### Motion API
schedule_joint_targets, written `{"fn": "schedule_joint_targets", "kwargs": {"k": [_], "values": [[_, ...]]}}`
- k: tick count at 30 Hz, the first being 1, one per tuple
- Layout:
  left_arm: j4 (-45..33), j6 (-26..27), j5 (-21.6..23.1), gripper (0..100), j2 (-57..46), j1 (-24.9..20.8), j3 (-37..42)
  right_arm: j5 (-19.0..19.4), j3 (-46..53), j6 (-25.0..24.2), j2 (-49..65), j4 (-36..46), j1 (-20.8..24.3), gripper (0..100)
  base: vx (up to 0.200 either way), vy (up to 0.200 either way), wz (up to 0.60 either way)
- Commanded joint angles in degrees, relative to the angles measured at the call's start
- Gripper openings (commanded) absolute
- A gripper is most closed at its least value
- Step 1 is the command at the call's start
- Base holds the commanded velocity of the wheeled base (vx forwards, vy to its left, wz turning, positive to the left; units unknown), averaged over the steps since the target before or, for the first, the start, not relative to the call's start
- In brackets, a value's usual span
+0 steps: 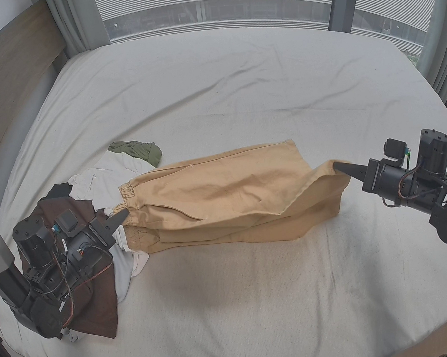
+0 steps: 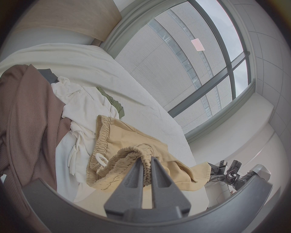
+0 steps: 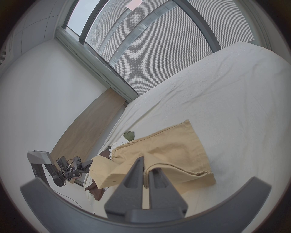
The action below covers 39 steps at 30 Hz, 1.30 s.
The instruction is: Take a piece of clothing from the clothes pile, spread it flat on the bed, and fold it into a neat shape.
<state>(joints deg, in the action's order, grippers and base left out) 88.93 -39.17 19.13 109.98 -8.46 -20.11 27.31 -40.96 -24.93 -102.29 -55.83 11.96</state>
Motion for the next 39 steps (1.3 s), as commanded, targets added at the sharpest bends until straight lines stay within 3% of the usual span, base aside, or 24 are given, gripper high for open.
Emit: {"fn": "schedule_joint_targets", "kwargs": {"k": [1, 25, 39], "values": [[0.0, -0.2, -0.7, 0, 0.6, 0.2, -1.2, 0.0, -4.0, 0.0, -2.6, 1.5, 0.0, 0, 0.0, 0.0, 0.0], [0.0, -1.6, -6.8, 0, 5.9, 0.2, -6.5, 0.0, -26.1, -1.0, -12.7, 12.3, -1.1, 0, 0.0, 0.0, 0.0], [0.0, -4.6, -8.8, 0, 9.1, -0.2, -9.0, 0.0, -33.0, -0.9, -20.0, 12.6, -1.6, 0, 0.0, 0.0, 0.0]]}}
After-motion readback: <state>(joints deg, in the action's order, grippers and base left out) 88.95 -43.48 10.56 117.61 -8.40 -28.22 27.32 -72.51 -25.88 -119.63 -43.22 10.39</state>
